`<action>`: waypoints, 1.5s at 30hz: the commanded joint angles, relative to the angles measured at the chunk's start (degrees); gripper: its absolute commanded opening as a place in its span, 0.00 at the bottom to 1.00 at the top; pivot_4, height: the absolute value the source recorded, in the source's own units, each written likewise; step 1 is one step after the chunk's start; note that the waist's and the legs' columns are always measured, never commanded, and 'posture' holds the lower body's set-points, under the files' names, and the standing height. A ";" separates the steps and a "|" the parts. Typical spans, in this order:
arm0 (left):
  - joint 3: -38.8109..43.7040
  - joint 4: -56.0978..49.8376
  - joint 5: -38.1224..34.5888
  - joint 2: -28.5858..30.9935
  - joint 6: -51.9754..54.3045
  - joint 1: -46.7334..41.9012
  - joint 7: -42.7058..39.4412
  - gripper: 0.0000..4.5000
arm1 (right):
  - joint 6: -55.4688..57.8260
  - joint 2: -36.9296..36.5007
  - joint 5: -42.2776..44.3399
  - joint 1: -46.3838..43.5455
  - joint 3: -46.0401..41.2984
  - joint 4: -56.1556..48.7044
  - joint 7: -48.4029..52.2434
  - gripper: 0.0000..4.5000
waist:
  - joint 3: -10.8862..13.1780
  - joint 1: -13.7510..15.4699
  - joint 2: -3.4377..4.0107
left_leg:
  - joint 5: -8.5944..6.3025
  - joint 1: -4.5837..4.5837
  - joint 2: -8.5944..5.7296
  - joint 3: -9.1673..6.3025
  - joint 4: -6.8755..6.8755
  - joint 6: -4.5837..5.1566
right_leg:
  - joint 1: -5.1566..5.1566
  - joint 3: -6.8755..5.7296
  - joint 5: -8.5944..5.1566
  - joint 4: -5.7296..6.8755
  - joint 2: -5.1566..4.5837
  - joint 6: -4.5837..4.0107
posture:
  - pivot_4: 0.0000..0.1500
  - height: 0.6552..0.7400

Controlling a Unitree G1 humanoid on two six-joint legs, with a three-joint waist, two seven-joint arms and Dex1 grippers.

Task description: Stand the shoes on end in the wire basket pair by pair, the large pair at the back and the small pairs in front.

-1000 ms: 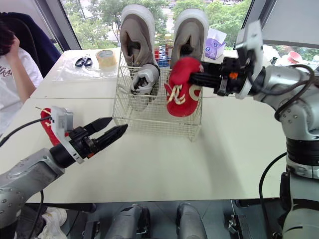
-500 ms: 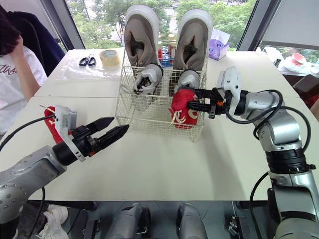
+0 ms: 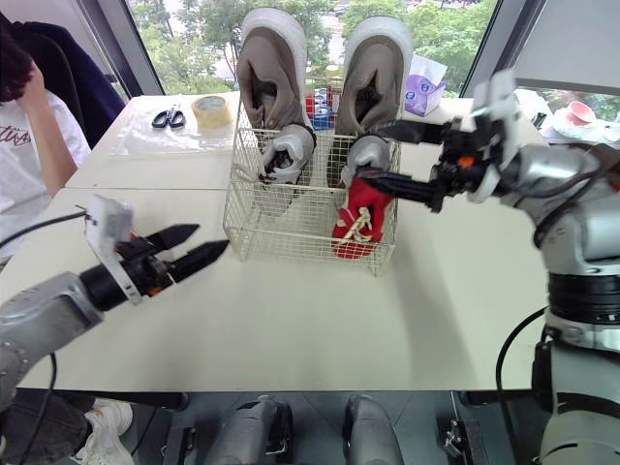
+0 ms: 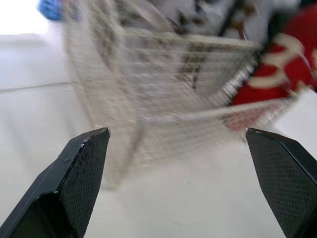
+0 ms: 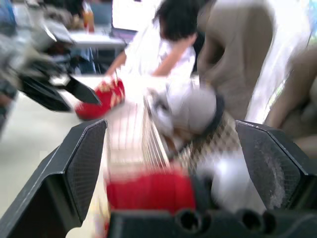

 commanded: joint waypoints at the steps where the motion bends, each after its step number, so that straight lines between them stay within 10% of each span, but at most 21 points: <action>1: 5.24 1.12 -6.26 1.41 -0.33 -3.48 5.65 1.00 | 6.92 -2.05 8.50 -3.54 -3.80 -5.62 -1.68 0.99 | -0.02 0.00 -0.03 | -0.02 0.01 0.00 -0.02 -0.01 -0.04 | 0.01 0.00 0.00 0.00 -0.03 -0.01 | 1.00 1.00; 9: 7.10 20.19 6.04 7.40 5.79 -19.39 34.57 1.00 | 8.83 -5.32 6.65 -6.21 7.40 -11.91 9.47 0.99 | -0.02 -0.26 -0.03 | 0.01 0.03 -0.02 0.01 -0.05 0.02 | 0.03 -0.06 0.03 0.01 0.11 -0.03 | 1.00 1.00; 18: 8.49 39.59 -5.82 10.83 34.90 -33.15 54.18 1.00 | -2.15 -8.22 -5.82 -7.71 16.69 -6.38 25.62 0.99 | 0.25 0.18 -0.52 | 0.00 -0.01 -0.05 -0.01 -0.04 -0.02 | 0.02 -0.07 0.01 0.06 0.08 0.03 | 1.00 1.00; 33: 4.18 62.77 14.45 7.02 37.59 -39.72 42.01 1.00 | 1.86 -10.77 -5.52 -3.10 13.11 -12.12 24.31 0.99 | 0.21 0.13 -0.62 | 0.18 0.01 -0.01 -0.02 -0.06 -0.83 | -0.05 -0.19 0.15 0.20 0.05 0.23 | 1.00 1.00; 42: -5.49 74.71 31.66 4.65 29.53 -45.53 23.79 0.05 | 4.53 -11.67 -4.15 -1.21 10.90 -14.57 20.73 1.00 | 0.11 -0.06 -0.49 | 0.17 0.02 -0.01 0.01 -0.14 -0.87 | -0.16 -0.19 0.17 0.22 -0.11 0.20 | 1.00 1.00; 45: -4.10 75.45 34.76 4.57 29.82 -47.23 22.14 0.01 | 4.70 -12.32 -4.13 -0.87 10.64 -14.67 20.39 1.00 | 0.10 0.07 -0.46 | 0.20 0.02 0.03 -0.01 -0.17 -0.89 | -0.24 -0.19 0.19 0.37 -0.10 0.15 | 1.00 1.00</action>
